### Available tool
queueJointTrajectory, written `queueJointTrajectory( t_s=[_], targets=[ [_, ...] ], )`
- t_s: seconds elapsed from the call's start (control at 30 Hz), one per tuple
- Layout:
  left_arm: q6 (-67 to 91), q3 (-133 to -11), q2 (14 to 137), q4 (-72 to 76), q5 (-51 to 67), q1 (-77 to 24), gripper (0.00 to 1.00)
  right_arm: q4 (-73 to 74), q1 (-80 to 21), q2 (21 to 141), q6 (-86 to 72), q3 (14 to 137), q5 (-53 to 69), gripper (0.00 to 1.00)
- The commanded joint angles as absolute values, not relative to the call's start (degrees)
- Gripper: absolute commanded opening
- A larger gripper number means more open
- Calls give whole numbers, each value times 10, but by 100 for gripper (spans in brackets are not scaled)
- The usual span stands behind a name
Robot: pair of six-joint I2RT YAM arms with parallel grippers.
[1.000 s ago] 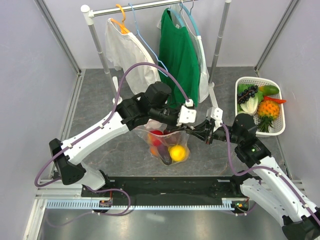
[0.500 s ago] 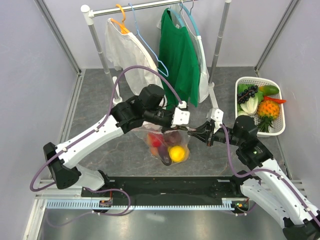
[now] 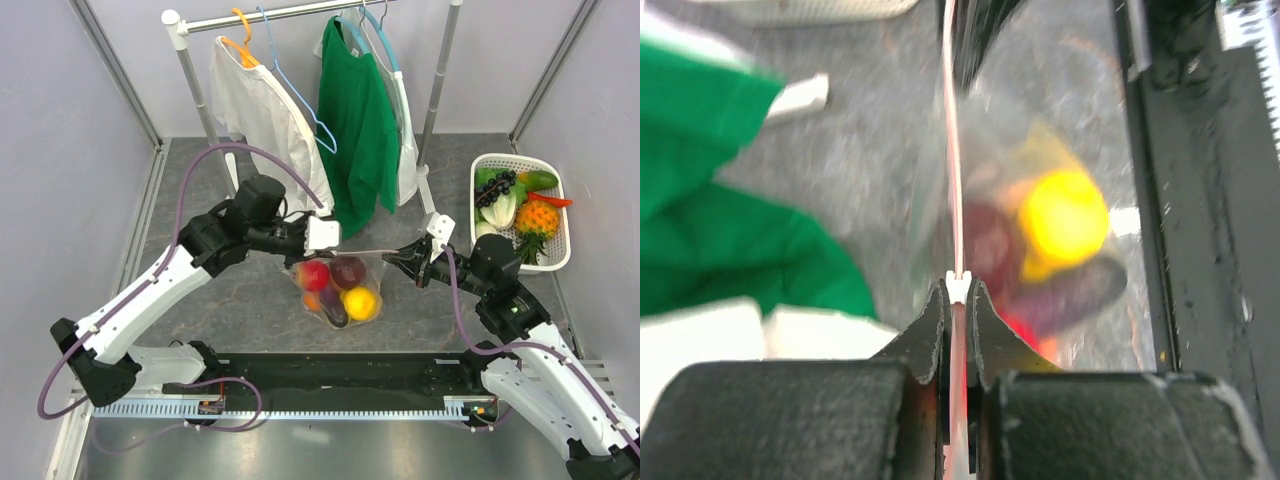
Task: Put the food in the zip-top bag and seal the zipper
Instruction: Zip the zipper food storage bag at the center of the board.
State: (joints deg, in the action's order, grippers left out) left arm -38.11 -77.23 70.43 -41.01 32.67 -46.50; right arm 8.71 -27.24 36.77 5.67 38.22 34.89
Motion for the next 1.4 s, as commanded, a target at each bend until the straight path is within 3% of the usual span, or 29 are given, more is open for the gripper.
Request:
queueJointTrajectory(
  t_s=[0.0, 0.33, 0.7, 0.8, 0.83, 0.93, 1.1, 1.37],
  targets=[
    [-405, -744, 649, -475, 280, -418, 2, 81, -271, 346, 55, 400, 268, 0],
    [-468, -668, 558, -500, 244, -352, 2, 116, -270, 320, 61, 398, 216, 0],
    [-469, -657, 541, -508, 225, -316, 3, 140, -270, 300, 81, 401, 204, 0],
    [-451, -685, 551, -509, 246, -316, 29, 139, -270, 303, 83, 403, 222, 0],
    [-442, -697, 555, -509, 273, -316, 46, 138, -270, 308, 79, 403, 237, 0],
    [-411, -747, 585, -510, 336, -318, 62, 139, -271, 321, 76, 408, 272, 0],
    [-374, -822, 662, -505, 343, -368, 69, 136, -270, 321, 78, 408, 287, 0],
    [-371, -822, 733, -464, 282, -472, 70, 138, -270, 310, 62, 411, 302, 0]
  ],
)
